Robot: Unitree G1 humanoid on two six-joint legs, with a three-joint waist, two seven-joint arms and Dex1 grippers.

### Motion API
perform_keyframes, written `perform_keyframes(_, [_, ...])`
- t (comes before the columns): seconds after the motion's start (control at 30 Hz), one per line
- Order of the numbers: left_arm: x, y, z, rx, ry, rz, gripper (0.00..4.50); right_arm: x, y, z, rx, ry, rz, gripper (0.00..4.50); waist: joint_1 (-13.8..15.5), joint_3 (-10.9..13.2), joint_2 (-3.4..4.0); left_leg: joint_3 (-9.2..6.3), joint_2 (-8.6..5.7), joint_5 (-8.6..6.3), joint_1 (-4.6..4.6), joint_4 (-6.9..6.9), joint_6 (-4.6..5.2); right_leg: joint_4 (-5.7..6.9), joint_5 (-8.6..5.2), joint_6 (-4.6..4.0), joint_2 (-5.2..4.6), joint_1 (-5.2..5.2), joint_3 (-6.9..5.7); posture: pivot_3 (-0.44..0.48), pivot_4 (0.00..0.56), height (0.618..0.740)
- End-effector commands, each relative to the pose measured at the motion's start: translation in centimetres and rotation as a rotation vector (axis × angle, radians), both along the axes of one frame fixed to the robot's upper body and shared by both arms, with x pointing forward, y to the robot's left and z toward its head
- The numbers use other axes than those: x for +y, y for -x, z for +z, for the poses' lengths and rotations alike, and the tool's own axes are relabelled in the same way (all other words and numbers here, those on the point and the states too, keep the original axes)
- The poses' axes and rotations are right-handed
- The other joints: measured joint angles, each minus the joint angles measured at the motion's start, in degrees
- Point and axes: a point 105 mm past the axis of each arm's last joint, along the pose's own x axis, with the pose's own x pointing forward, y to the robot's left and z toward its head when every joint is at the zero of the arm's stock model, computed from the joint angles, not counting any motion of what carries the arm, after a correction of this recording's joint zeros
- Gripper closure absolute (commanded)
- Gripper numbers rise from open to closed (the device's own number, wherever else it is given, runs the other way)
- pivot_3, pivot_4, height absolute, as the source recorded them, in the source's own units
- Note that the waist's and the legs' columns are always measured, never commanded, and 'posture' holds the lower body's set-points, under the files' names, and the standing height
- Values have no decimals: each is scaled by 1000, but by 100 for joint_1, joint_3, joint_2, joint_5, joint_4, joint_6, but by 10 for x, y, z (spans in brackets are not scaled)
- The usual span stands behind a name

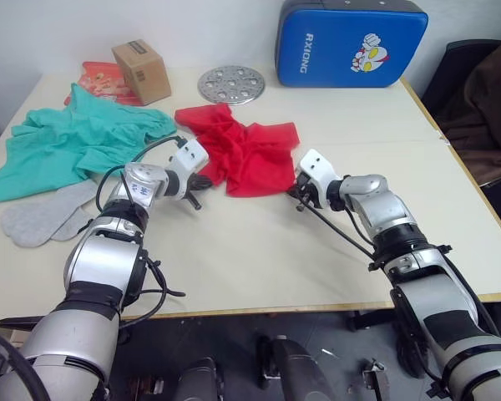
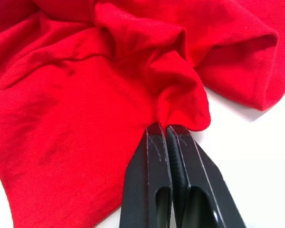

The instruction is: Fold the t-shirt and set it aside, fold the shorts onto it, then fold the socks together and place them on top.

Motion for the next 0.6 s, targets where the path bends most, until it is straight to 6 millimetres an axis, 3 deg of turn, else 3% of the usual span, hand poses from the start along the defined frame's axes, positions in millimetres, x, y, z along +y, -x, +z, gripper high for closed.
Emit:
perform_keyframes(0.03, [11,3,-1,18,-27,0,4477,-25,5,4,-12,17,-49,4500,3,0,0,0,0,0,0,0,0,0,0,0,0,0,0,0,150,740])
perform_keyframes(0.3, [49,40,1,160,-40,-202,4477,-49,58,21,-19,54,23,4500,-62,2,2,1,6,-3,1,-16,-25,5,-10,-16,16,-13,0,0,150,740])
perform_keyframes(0.43, [66,69,-4,229,-20,-253,4477,-69,87,19,8,78,20,4500,-82,1,4,0,7,1,11,-28,-31,6,-12,-20,17,-9,2,0,150,740])
perform_keyframes(0.6, [73,114,-16,300,0,-239,4477,-81,115,11,50,100,23,4500,-107,1,4,-2,9,2,13,-31,-30,4,-13,-20,17,-7,8,0,150,740])
